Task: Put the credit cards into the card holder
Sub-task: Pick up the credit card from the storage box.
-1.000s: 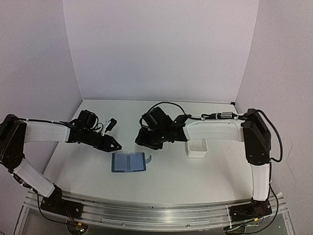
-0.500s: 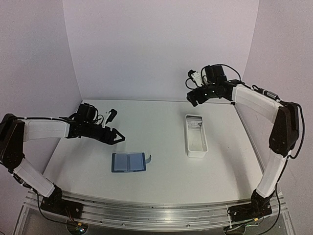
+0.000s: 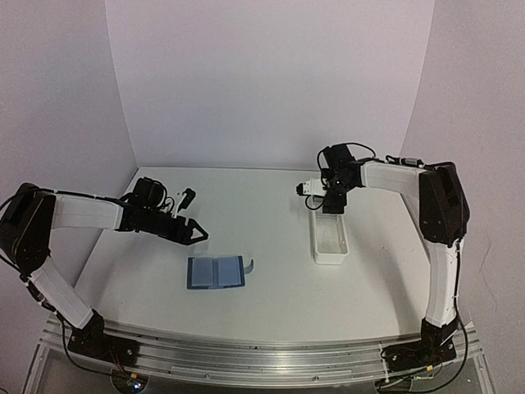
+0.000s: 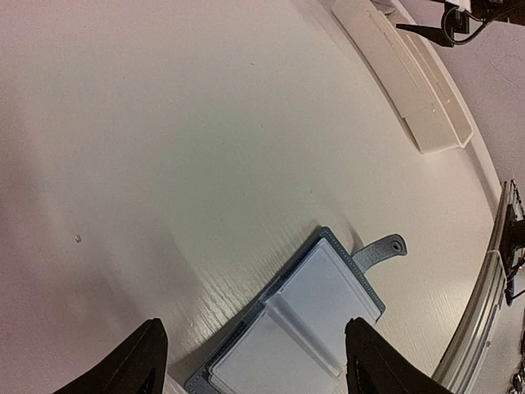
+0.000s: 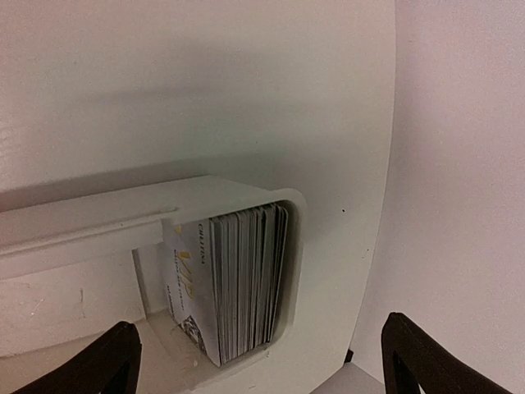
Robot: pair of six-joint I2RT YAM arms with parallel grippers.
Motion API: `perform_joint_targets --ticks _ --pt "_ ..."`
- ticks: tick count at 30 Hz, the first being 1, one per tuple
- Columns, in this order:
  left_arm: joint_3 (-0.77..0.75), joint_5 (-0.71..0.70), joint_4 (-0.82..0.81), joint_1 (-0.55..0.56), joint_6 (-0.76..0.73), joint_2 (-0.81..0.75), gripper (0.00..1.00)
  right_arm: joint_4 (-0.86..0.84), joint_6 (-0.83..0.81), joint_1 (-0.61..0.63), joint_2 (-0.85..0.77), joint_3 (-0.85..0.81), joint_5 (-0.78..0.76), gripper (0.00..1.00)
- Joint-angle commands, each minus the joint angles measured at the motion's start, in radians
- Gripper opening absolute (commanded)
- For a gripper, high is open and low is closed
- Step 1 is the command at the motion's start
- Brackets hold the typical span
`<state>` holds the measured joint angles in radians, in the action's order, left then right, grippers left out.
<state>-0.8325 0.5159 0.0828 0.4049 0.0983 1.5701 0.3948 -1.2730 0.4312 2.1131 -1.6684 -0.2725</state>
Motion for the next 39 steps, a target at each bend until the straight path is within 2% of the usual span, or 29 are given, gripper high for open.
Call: perform_joint_targets --ticks 1,7,13,22,30,39 --pt "-0.042 -0.003 -0.049 -0.021 -0.023 0.016 0.74 -0.010 -0.146 0.000 0.006 -0.027 -0.026 0.98" --pt "-0.036 0.000 -0.051 -0.032 -0.014 0.027 0.74 -0.132 -0.181 0.008 0.090 -0.039 -0.095 0.98" --pt "-0.020 0.002 -0.058 -0.039 -0.005 0.028 0.74 -0.176 -0.195 0.010 0.113 -0.042 -0.106 0.98" --pt "-0.025 0.007 -0.066 -0.048 -0.008 0.036 0.74 -0.194 -0.188 0.019 0.142 -0.047 -0.123 0.98" --pt "-0.021 0.016 -0.069 -0.050 0.000 0.037 0.74 -0.211 -0.161 0.020 0.132 -0.068 -0.134 0.93" --pt "-0.011 0.020 -0.069 -0.052 0.003 0.026 0.74 -0.209 -0.134 0.019 0.101 -0.088 -0.135 0.92"
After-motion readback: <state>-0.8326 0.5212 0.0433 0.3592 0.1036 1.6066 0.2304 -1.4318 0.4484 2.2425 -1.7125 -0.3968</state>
